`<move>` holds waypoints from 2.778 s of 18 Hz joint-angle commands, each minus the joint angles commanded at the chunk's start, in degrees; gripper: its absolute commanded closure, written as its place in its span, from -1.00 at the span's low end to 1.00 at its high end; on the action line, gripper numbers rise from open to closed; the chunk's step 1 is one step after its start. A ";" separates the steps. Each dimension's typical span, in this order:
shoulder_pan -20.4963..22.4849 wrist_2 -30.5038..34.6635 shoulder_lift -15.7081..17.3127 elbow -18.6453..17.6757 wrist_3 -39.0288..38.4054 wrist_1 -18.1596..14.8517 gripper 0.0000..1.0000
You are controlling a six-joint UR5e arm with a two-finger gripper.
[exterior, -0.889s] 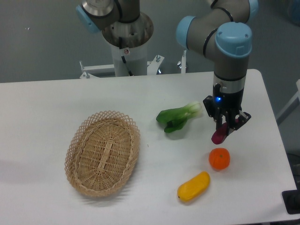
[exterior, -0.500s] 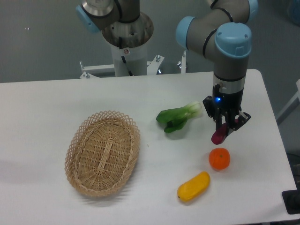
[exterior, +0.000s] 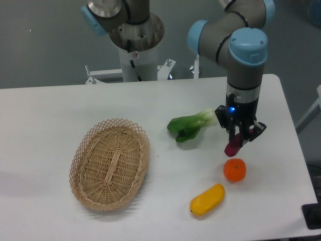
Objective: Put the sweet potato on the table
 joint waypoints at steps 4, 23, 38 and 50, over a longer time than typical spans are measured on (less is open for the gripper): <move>-2.10 0.09 -1.31 -2.19 -7.28 4.99 0.66; -13.71 11.25 -9.23 -8.26 -33.76 11.16 0.53; -12.84 10.81 -3.88 1.49 -30.60 10.72 -1.00; -0.98 6.42 3.42 6.06 -3.56 -1.57 -1.00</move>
